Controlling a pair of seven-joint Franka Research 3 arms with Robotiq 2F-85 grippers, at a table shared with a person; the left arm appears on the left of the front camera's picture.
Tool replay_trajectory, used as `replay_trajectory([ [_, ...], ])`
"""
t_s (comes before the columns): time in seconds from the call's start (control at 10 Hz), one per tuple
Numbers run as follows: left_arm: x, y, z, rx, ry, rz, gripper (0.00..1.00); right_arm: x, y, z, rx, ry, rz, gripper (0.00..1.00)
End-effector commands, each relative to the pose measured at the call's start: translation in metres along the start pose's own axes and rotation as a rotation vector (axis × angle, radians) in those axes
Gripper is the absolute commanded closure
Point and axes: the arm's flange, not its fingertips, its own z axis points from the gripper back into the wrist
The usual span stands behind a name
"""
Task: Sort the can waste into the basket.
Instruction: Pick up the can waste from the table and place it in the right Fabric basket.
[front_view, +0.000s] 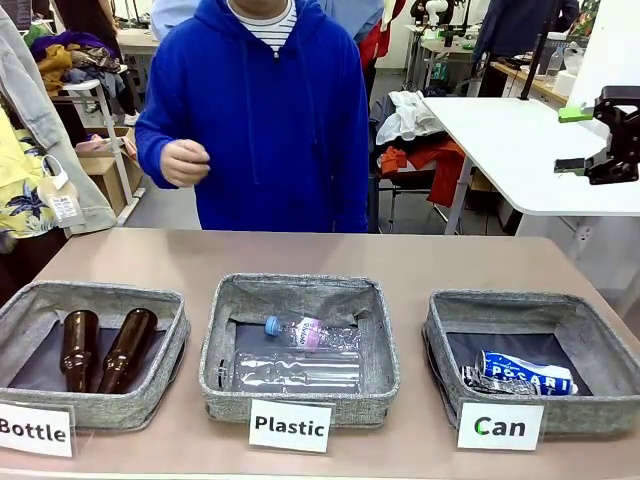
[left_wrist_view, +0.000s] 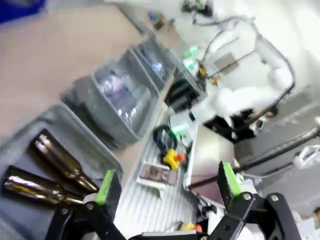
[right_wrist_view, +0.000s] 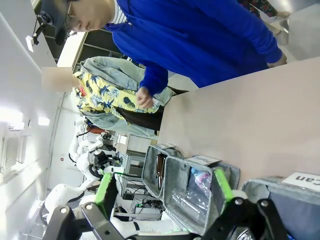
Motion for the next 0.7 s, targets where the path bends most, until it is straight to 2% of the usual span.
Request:
replay_trajectory([
  [0.0,-0.013,0.016,-0.041,0.027,0.111,0.041,0.0,0.0,0.001,0.001,0.01,0.0,0.001,0.0],
  [0.1,-0.012,0.03,-0.049,0.107,0.1,0.106,0.0,0.0,0.001,0.001,0.01,0.0,0.001,0.0],
  [0.2,-0.009,0.014,-0.032,-0.006,0.073,0.033,0.0,0.0,0.001,0.001,0.01,0.0,0.001,0.0],
  [0.6,-0.009,0.014,-0.032,-0.006,0.073,0.033,0.0,0.0,0.001,0.001,0.01,0.0,0.001,0.0],
])
